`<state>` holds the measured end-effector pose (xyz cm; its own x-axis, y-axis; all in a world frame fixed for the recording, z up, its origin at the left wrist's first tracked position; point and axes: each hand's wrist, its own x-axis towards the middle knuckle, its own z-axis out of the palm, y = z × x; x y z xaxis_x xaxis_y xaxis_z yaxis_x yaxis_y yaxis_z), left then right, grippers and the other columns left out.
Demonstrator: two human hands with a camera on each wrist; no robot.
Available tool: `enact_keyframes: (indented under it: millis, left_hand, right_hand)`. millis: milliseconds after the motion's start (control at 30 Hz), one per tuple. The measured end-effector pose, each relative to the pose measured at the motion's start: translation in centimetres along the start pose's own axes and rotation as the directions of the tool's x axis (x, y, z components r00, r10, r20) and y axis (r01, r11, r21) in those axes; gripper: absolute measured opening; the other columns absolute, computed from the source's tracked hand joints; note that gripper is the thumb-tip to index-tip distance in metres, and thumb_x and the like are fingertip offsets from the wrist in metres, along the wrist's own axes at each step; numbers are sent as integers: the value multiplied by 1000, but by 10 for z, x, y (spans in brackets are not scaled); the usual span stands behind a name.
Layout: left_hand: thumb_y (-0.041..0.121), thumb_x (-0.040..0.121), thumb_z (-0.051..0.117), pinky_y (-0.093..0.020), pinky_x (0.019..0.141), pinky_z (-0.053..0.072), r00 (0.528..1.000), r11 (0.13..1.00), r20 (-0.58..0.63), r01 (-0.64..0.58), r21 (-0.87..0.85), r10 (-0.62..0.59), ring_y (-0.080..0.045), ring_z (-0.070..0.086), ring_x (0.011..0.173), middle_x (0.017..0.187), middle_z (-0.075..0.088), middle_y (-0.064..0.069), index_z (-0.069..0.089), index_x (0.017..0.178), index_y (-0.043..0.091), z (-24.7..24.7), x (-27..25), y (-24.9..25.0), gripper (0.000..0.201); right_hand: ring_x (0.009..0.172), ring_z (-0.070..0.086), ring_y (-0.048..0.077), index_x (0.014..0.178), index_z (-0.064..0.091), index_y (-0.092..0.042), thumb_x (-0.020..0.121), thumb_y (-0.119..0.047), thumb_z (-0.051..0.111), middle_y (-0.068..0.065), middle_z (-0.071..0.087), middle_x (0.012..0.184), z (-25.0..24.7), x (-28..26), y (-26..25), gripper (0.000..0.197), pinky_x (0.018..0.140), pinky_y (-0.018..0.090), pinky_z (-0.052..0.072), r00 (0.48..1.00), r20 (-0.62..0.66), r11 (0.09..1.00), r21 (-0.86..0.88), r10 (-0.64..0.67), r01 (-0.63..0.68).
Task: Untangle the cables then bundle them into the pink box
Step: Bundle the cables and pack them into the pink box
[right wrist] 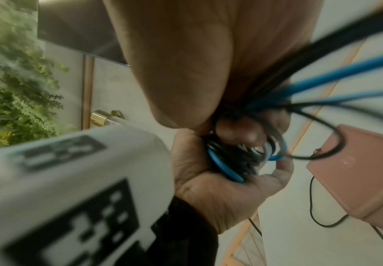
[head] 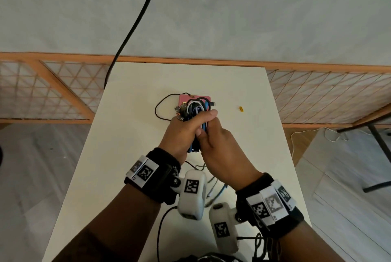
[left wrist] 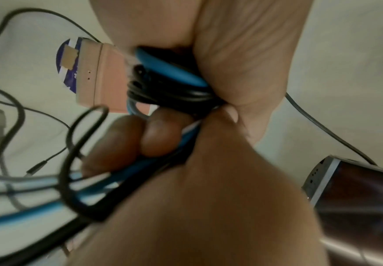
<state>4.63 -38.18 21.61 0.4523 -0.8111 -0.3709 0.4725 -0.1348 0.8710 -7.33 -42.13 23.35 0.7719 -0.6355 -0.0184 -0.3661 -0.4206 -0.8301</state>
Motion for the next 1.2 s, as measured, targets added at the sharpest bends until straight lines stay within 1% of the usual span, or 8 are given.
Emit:
enact_keyframes:
  millis: [100, 233, 367, 567, 733, 967, 1100, 1200]
  left_hand:
    - [19, 87, 79, -55, 82, 59, 993, 997, -115, -4, -83, -5, -30, 71, 76, 83, 75, -14, 81, 80, 13, -2, 3, 7, 10]
    - [22, 97, 70, -41, 71, 63, 995, 974, -85, 30, -225, -51, -31, 73, 77, 83, 77, -14, 81, 75, 11, -3, 3, 6, 27]
    - [29, 98, 67, -39, 71, 65, 995, 919, -77, 26, -394, -61, -27, 72, 75, 73, 65, -5, 65, 79, 8, -6, 4, 17, 28]
    - [26, 100, 66, -30, 58, 57, 986, 879, -167, -76, -471, -5, -15, 53, 50, 58, 52, 2, 56, 72, 14, -10, 8, 42, 31]
    - [27, 103, 60, -25, 58, 55, 981, 854, -184, -150, -498, 65, -12, 51, 48, 55, 51, 6, 53, 72, 18, -27, 14, 71, 33]
    - [25, 102, 63, -28, 57, 55, 982, 881, -170, -150, -448, 81, -13, 51, 49, 57, 51, 5, 56, 75, 17, -24, 8, 68, 29]
    - [23, 101, 63, -30, 57, 54, 987, 901, -142, -134, -412, 81, -14, 50, 48, 57, 49, 3, 56, 73, 15, -15, 3, 61, 30]
    - [21, 101, 64, -29, 53, 52, 989, 920, -127, -117, -375, 74, -15, 50, 48, 58, 49, 1, 57, 71, 14, -1, -3, 53, 31]
  right_hand:
    - [72, 70, 18, 119, 32, -17, 107, -27, 48, 4, 71, 83, -1, -8, 7, 23, 67, 40, 56, 999, 28, 992, 121, 21, -25]
    - [76, 73, 16, 108, 33, -20, 105, -31, 53, 1, 75, 82, -2, -8, 13, 23, 78, 45, 59, 997, 44, 986, 148, 70, -76]
    - [65, 68, 10, 121, 37, -10, 107, -27, 51, 4, 71, 77, -14, -9, 12, 26, 68, 25, 55, 963, 229, 883, 411, 141, -227]
    - [99, 64, -7, 137, 47, -32, 108, -17, 48, -32, 64, 108, -13, -22, 31, 33, 85, 32, 59, 915, 400, 940, 290, 52, -180]
    - [130, 58, 1, 153, 35, -47, 109, -5, 36, -21, 54, 147, 2, -39, 69, 60, 88, 36, 61, 874, 468, 926, 255, 134, -279]
    - [126, 60, 6, 150, 41, -33, 95, -6, 50, -10, 66, 136, 5, -38, 83, 61, 98, 19, 51, 929, 322, 955, 167, 183, -246]
    - [100, 67, 5, 118, 55, -16, 75, -7, 44, -4, 71, 106, -11, -19, 46, 46, 79, 16, 47, 943, -326, 973, 231, 60, 18]
    - [92, 64, 6, 110, 54, -15, 93, -21, 53, -5, 65, 102, -16, -3, 11, 18, 80, 20, 49, 922, -388, 967, 229, -16, 113]
